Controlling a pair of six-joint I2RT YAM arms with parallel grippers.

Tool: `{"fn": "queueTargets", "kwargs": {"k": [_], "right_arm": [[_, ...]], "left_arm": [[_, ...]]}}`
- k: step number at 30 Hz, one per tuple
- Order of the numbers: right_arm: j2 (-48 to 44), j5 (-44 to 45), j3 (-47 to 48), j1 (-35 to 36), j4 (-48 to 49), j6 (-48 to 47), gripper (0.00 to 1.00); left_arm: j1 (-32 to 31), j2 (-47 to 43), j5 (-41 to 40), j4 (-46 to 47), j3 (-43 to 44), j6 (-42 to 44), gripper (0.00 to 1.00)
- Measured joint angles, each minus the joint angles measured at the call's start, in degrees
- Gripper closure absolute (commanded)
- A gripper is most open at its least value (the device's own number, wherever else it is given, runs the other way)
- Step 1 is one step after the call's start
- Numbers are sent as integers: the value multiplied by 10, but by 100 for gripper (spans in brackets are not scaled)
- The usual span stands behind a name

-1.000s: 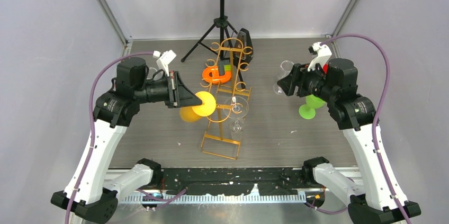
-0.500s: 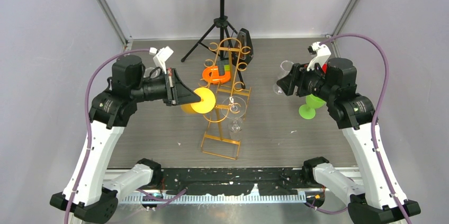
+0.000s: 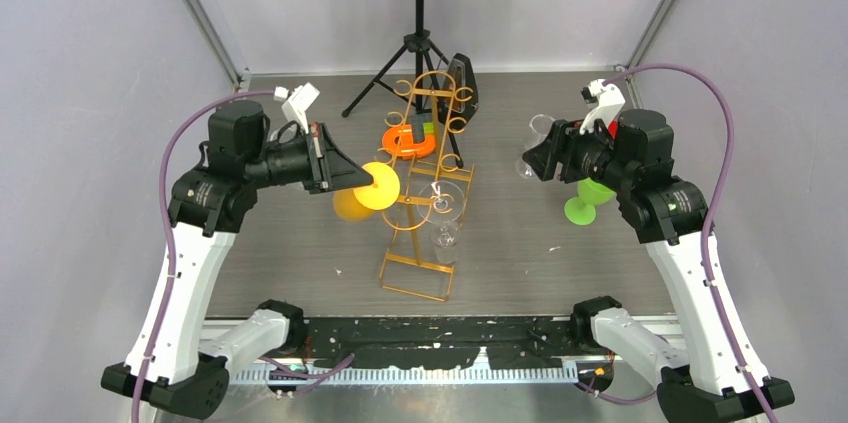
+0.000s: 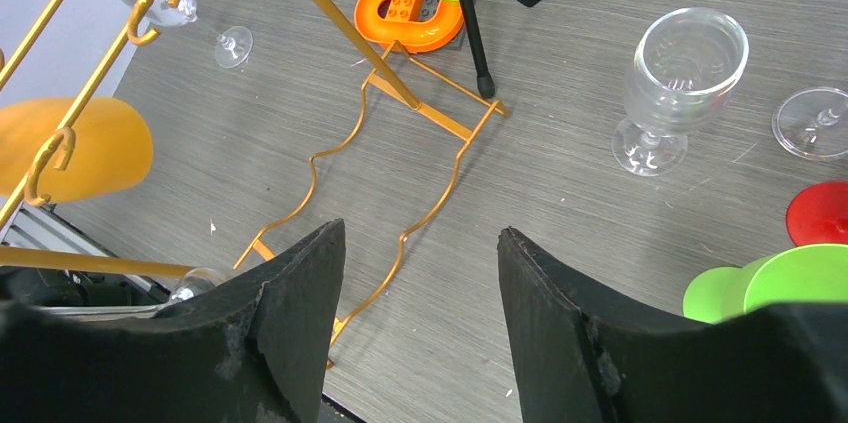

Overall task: Take the wine glass off the wine glass rack
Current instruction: Pick up the wine glass from the wine rack.

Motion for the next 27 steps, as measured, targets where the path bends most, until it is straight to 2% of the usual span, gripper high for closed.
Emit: {"fn": "queueTargets", "kwargs": {"k": [13, 27], "right_arm": [[11, -4, 0, 0, 0, 2, 36], [16, -9, 2, 0, 4, 15, 33]], "left_arm": [[49, -20, 24, -23, 0, 20, 100], [58, -41, 15, -48, 12, 49, 100]]}}
